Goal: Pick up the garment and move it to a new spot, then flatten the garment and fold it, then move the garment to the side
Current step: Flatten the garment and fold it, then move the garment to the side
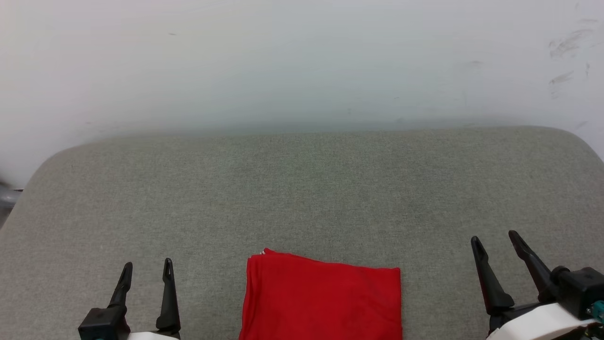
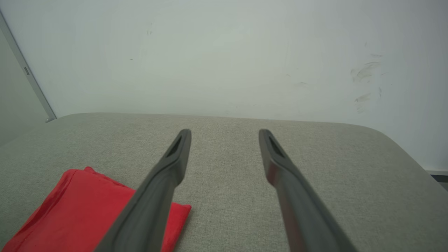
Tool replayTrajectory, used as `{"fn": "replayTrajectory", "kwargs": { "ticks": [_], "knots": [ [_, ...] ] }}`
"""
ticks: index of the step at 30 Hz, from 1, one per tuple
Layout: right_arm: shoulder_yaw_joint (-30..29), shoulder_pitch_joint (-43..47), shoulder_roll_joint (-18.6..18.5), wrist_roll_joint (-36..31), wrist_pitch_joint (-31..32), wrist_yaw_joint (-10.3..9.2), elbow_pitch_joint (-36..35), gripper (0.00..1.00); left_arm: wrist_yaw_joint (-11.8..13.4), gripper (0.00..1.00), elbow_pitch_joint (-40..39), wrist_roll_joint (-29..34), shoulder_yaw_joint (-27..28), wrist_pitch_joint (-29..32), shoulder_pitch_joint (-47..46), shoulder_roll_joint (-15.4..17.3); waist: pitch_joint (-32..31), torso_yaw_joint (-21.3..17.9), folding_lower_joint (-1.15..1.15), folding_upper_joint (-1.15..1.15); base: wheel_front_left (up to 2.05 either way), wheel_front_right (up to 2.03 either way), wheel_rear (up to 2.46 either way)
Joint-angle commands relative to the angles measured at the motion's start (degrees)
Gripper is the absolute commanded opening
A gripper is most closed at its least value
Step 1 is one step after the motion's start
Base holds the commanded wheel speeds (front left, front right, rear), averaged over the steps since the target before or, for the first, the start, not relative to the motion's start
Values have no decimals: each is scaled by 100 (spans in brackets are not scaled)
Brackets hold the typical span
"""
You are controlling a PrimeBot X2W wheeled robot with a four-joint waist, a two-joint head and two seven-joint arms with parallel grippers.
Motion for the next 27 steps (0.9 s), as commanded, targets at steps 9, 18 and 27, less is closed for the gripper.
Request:
{"fn": "replayTrajectory", "kwargs": {
  "ticks": [9,18,27],
  "knots": [
    [-178,66,58,239,272,-3,-8,100,-237,100,43,157,199,-12,-115,-208,80,56,1,0,0,0,0],
    [-916,153,-179,1866,1563,-2,721,100,-423,100,9,352,250,-12,-385,-437,353,337,1,0,0,0,0],
    [-242,-51,-537,3297,2929,-2,1164,100,-721,100,64,574,351,-12,-783,-810,919,633,1,0,0,0,0]
  ]
}}
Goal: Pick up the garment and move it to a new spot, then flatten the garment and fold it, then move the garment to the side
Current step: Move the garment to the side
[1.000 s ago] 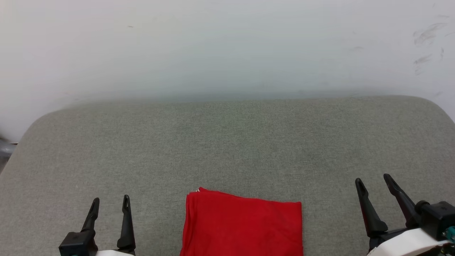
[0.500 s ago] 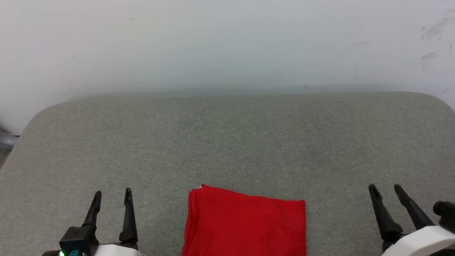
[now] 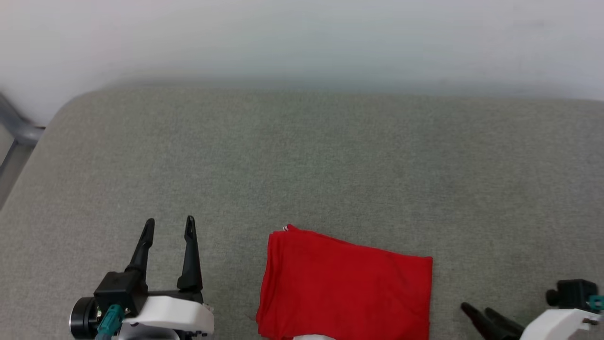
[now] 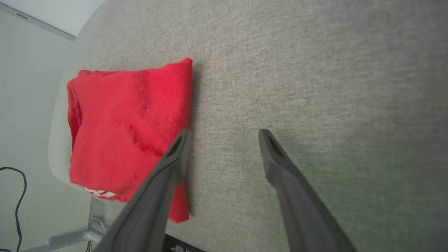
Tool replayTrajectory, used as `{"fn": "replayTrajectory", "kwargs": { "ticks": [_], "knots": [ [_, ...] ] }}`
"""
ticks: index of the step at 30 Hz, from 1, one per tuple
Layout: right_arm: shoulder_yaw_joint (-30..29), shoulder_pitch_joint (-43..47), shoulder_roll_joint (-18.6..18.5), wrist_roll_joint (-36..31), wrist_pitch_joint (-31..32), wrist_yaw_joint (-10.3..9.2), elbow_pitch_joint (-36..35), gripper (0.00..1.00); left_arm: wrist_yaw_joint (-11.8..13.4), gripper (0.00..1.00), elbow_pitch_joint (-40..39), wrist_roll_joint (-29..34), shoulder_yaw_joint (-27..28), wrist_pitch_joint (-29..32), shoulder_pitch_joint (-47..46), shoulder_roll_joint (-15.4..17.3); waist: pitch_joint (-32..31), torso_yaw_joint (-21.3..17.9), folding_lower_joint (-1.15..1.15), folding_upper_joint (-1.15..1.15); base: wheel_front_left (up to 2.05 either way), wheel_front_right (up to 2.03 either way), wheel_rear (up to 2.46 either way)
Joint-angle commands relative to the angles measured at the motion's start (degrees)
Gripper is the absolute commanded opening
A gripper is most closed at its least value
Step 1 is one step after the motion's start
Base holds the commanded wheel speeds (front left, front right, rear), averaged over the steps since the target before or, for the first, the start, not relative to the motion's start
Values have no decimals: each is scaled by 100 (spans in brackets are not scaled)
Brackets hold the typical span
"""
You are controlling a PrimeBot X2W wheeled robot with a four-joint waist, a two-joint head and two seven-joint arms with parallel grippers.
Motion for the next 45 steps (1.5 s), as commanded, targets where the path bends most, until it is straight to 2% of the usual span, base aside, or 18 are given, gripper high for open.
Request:
{"fn": "replayTrajectory", "kwargs": {
  "ticks": [1,3,6,9,11,12,14,15,17,19,24,31,39,45],
  "knots": [
    [232,-147,-35,258,118,-1,35,100,-75,100,27,65,54,-12,-161,-69,212,144,0,0,0,0,0],
    [662,-286,-108,736,266,-1,176,100,-201,100,56,154,136,-12,-318,-156,400,221,0,0,0,0,0],
    [882,-349,-135,908,322,-1,269,100,-252,100,83,199,189,-12,-381,-196,459,242,0,0,0,0,0],
    [1499,-539,-131,1194,378,-6,818,100,-397,100,125,310,348,-12,-468,-308,584,280,0,0,0,0,0],
    [1622,-638,-112,1245,333,-6,911,100,-427,100,138,326,379,-12,-478,-340,616,287,0,0,0,0,0],
    [1689,-698,-110,1252,291,-7,958,92,-451,100,138,347,390,-12,-498,-354,633,293,0,0,0,0,0],
    [1803,-784,-105,1277,233,-7,1047,68,-474,100,141,361,412,-12,-529,-379,659,303,0,0,0,0,0],
    [1848,-827,-117,1289,201,-7,1089,41,-496,100,147,369,419,-12,-543,-391,667,312,0,0,0,0,0],
    [1910,-912,-205,1181,91,-7,1175,24,-520,100,165,393,431,-12,-563,-408,673,327,0,0,0,0,0],
    [1981,-961,-208,1181,15,-7,1231,0,-561,100,198,412,446,-12,-563,-426,628,335,0,0,0,0,0],
    [2046,-1028,-369,955,-191,-6,1202,0,-615,100,292,442,498,-12,-418,-452,431,287,0,0,0,0,0],
    [1855,-1090,-554,-146,-257,-6,1184,0,-689,100,371,536,602,-12,-191,-454,79,-58,0,0,0,0,0],
    [1614,-1218,-803,-1311,53,-4,674,0,-717,100,186,621,611,-12,-214,-471,188,-990,0,0,0,0,0],
    [1608,-1577,-970,-1694,20,-4,460,0,-756,100,70,759,553,-12,-413,-442,528,-1822,0,0,0,0,0]
  ]
}}
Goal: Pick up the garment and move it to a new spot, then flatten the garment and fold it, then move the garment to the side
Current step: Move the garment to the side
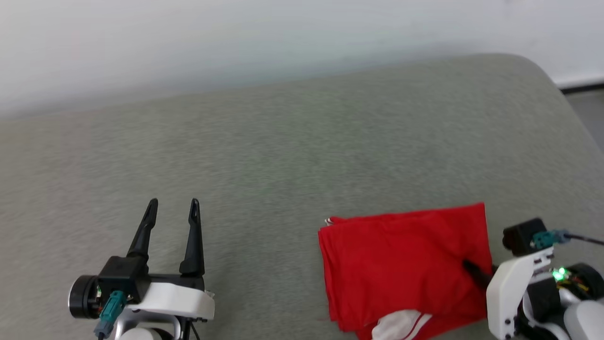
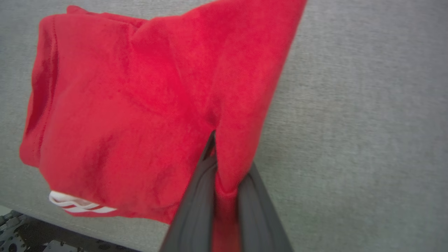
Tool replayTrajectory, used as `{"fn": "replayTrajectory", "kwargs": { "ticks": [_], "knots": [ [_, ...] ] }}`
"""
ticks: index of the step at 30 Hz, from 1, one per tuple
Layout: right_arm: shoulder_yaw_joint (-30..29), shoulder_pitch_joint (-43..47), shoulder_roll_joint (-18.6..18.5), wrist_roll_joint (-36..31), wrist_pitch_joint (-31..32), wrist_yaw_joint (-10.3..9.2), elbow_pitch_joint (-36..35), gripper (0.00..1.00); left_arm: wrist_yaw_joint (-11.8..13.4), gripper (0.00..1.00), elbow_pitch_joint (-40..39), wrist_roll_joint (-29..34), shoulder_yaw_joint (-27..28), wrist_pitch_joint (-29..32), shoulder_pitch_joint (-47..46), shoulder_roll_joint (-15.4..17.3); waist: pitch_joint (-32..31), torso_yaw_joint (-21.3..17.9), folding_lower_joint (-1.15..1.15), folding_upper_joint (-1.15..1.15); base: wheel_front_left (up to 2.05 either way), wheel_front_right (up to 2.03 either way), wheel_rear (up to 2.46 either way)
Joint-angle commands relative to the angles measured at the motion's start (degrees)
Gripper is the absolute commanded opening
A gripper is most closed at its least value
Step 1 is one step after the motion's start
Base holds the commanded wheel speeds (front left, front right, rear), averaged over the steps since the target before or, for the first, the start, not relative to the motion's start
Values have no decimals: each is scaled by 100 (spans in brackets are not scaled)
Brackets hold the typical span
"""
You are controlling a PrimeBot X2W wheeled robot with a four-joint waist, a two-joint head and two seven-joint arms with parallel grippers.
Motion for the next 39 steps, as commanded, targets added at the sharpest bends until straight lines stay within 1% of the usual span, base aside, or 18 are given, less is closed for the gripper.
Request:
{"fn": "replayTrajectory", "kwargs": {
  "ticks": [1,5,9,13,16,20,23,27,28,30,32,33,36,39],
  "knots": [
    [2,-244,-40,-84,-91,-7,-12,0,-7,100,-52,59,-23,-12,-123,36,355,-685,0,0,0,0,0],
    [55,-611,-12,-189,-300,-7,149,0,-49,100,-108,165,-81,-12,-316,129,624,-1174,0,0,0,0,0],
    [68,-1041,-17,-256,-540,-7,377,0,-78,100,-122,244,-128,-9,-511,230,903,-1568,0,0,0,0,0],
    [-118,-1468,-115,-334,-738,-7,666,0,-111,100,-252,326,-210,98,-740,344,1242,-1810,0,0,0,0,0],
    [-256,-1767,-196,-327,-851,-7,903,0,-122,100,-440,403,-267,224,-922,430,1511,-1897,0,0,0,0,0],
    [-570,-2239,-387,-263,-1140,-7,1290,0,-154,100,-757,510,-376,462,-1246,508,1948,-1876,0,0,0,0,0],
    [-762,-2543,-496,-134,-1382,-7,1606,0,-180,100,-963,565,-467,610,-1503,572,2279,-1790,0,0,0,0,0],
    [-1020,-2975,-812,-13,-1701,-8,2051,0,-254,100,-1180,649,-626,798,-1859,676,2708,-1645,0,0,0,0,0],
    [-1084,-3077,-816,67,-1778,-7,2180,0,-259,100,-1213,660,-651,829,-1931,710,2782,-1617,0,0,0,0,0],
    [-1177,-3228,-908,177,-1848,-7,2416,0,-269,100,-1324,690,-691,907,-2044,752,2942,-1562,0,0,0,0,0],
    [-1311,-3393,-1080,285,-1911,-8,2625,0,-284,100,-1439,706,-728,992,-2166,779,3110,-1511,0,0,0,0,0],
    [-1311,-3393,-1080,285,-1911,-8,2625,0,-284,100,-1439,706,-728,992,-2166,779,3110,-1511,0,0,0,0,0],
    [-1492,-3576,-1259,376,-2044,-8,2939,0,-295,100,-1638,754,-773,1116,-2327,815,3361,-1452,0,0,0,0,0],
    [-1687,-3715,-1345,462,-2172,-7,3277,0,-312,100,-1792,845,-900,1180,-2501,878,3572,-1341,0,0,0,0,0]
  ]
}}
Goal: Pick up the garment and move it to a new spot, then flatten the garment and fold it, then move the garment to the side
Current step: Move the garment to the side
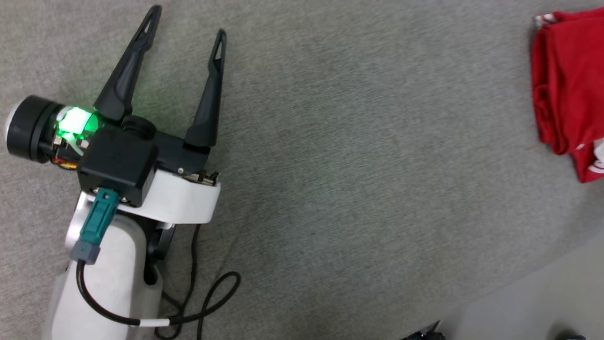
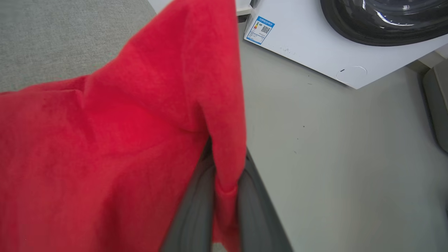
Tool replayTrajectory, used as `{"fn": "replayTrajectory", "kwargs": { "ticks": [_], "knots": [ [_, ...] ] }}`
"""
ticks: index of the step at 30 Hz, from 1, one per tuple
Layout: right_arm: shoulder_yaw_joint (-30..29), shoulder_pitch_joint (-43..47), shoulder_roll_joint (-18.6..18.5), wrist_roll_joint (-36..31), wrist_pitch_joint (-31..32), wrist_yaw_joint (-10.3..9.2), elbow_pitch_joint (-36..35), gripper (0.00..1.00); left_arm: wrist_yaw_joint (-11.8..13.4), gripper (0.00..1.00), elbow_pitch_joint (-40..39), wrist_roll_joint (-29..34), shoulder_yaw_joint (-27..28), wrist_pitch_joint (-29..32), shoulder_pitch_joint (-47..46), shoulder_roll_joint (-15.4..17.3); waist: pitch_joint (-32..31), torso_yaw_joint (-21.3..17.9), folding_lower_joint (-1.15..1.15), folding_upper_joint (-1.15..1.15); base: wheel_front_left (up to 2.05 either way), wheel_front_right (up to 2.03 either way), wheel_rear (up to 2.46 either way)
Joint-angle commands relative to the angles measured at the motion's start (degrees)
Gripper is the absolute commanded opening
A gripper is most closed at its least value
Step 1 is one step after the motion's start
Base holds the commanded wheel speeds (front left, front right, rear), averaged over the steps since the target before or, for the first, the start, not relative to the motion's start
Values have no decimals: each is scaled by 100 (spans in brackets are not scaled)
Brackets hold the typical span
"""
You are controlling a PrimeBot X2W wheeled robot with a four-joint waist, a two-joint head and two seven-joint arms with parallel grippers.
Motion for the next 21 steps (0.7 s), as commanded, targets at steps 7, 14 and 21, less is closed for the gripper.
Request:
{"fn": "replayTrajectory", "kwargs": {
  "ticks": [7,14,21],
  "knots": [
    [-15,-271,162,6,-496,-8,593,100,-16,100,-92,-1,-124,46,-217,51,348,261,-1,0,0,0,0],
    [-124,-501,69,-511,-1497,-8,1202,100,84,100,9,-88,-126,-100,-127,-12,206,430,-1,0,0,0,0],
    [-319,-633,-65,-1052,-2289,-9,1635,100,232,100,300,-259,-103,-441,75,-155,-216,655,-1,0,0,0,0]
  ]
}}
